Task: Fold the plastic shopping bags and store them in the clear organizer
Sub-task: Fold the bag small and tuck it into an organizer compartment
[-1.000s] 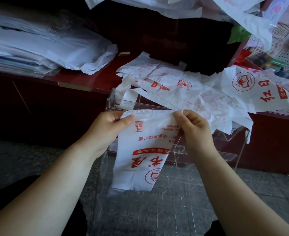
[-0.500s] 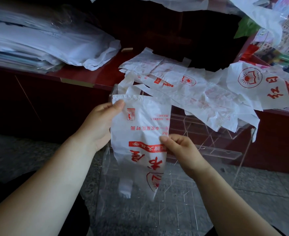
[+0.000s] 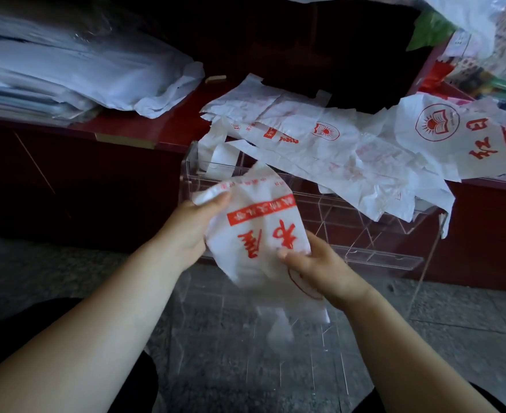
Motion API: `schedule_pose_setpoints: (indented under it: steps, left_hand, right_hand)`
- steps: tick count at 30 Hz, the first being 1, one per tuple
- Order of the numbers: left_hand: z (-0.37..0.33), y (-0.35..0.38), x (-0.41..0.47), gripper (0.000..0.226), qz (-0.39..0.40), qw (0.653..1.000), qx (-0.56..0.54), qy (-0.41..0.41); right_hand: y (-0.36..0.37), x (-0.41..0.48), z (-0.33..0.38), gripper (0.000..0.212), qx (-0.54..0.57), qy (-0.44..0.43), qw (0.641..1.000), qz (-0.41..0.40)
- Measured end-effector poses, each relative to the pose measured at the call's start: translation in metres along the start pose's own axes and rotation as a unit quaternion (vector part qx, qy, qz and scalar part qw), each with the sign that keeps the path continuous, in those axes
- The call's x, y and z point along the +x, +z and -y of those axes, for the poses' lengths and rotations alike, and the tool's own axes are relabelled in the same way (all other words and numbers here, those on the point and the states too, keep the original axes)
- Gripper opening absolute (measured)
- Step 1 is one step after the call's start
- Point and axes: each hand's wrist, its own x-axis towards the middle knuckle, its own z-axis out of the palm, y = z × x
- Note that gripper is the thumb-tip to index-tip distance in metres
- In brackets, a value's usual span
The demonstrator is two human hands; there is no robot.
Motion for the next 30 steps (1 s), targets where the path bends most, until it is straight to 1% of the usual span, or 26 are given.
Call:
schedule_pose_setpoints:
  steps: [1, 2, 4, 5, 7, 10, 12, 14, 16, 18, 19, 21, 22, 23, 24, 26, 27, 29, 30]
  left_hand:
    - [-0.003, -0.002, 0.001, 0.018, -0.016, 1.0, -0.017, 0.013]
    - [-0.006, -0.003, 0.001, 0.017, -0.033, 0.999, -0.027, 0.023]
    - [-0.011, -0.007, -0.001, 0.016, -0.052, 0.998, -0.028, 0.038]
    - [-0.013, -0.007, -0.004, 0.018, -0.048, 0.997, -0.029, 0.05]
    - [-0.018, -0.01, -0.008, 0.028, -0.027, 0.996, -0.031, 0.08]
    - [-0.027, -0.016, -0.012, 0.041, -0.005, 0.99, -0.058, 0.126]
    - [-0.032, -0.022, -0.012, 0.045, -0.015, 0.986, -0.063, 0.151]
    - [-0.034, -0.025, -0.012, 0.046, -0.039, 0.986, -0.056, 0.155]
    - [-0.031, -0.028, -0.008, 0.04, -0.057, 0.988, -0.04, 0.141]
    - [-0.033, -0.027, -0.005, 0.025, -0.061, 0.992, -0.026, 0.106]
    - [-0.037, -0.027, -0.003, 0.021, -0.067, 0.994, -0.036, 0.081]
    - [-0.046, -0.033, -0.002, 0.046, -0.039, 0.995, -0.077, 0.053]
    - [-0.051, -0.038, -0.003, 0.052, -0.011, 0.994, -0.097, 0.045]
    - [-0.055, -0.041, -0.005, 0.054, 0.018, 0.994, -0.103, 0.029]
    - [-0.058, -0.045, -0.008, 0.056, 0.047, 0.995, -0.084, 0.015]
    - [-0.059, -0.049, -0.008, 0.061, 0.078, 0.997, -0.004, -0.02]
    - [-0.057, -0.052, -0.007, 0.057, 0.079, 0.995, 0.041, -0.037]
    - [-0.054, -0.054, -0.004, 0.041, 0.074, 0.985, 0.139, -0.069]
    - [-0.053, -0.053, -0.004, 0.045, 0.079, 0.976, 0.185, -0.087]
  right_hand:
    - [0.001, -0.001, -0.002, 0.012, -0.029, 0.005, 1.0, 0.005]
    - [0.002, -0.002, -0.003, 0.01, -0.049, 0.012, 0.999, 0.006]
    - [0.0, -0.003, -0.001, 0.014, -0.055, 0.021, 0.998, 0.013]
    - [-0.003, -0.004, 0.0, 0.015, -0.051, 0.024, 0.998, 0.018]
    - [-0.008, -0.006, 0.004, 0.016, -0.043, 0.024, 0.999, 0.015]
    - [-0.019, -0.012, 0.009, 0.019, -0.015, 0.026, 1.0, 0.006]
    - [-0.026, -0.015, 0.011, 0.018, -0.011, 0.038, 0.999, 0.002]
    - [-0.029, -0.017, 0.011, 0.021, -0.015, 0.048, 0.999, -0.006]
    - [-0.032, -0.017, 0.009, 0.023, -0.011, 0.054, 0.998, -0.041]
    - [-0.037, -0.016, 0.009, 0.017, -0.003, 0.054, 0.996, -0.077]
    - [-0.041, -0.016, 0.01, 0.013, -0.006, 0.053, 0.995, -0.081]
    - [-0.049, -0.019, 0.013, 0.008, -0.045, 0.053, 0.996, -0.059]
    - [-0.053, -0.02, 0.015, 0.007, -0.066, 0.054, 0.996, -0.04]
    - [-0.057, -0.021, 0.016, 0.008, -0.079, 0.055, 0.995, -0.021]
    - [-0.06, -0.021, 0.017, 0.009, -0.085, 0.056, 0.995, -0.009]
    - [-0.066, -0.021, 0.017, 0.006, -0.072, 0.061, 0.996, 0.002]
    - [-0.068, -0.02, 0.016, 0.006, -0.061, 0.063, 0.996, 0.007]
    - [-0.071, -0.018, 0.015, 0.006, -0.043, 0.082, 0.996, 0.016]
    - [-0.072, -0.017, 0.015, 0.006, -0.036, 0.093, 0.995, 0.021]
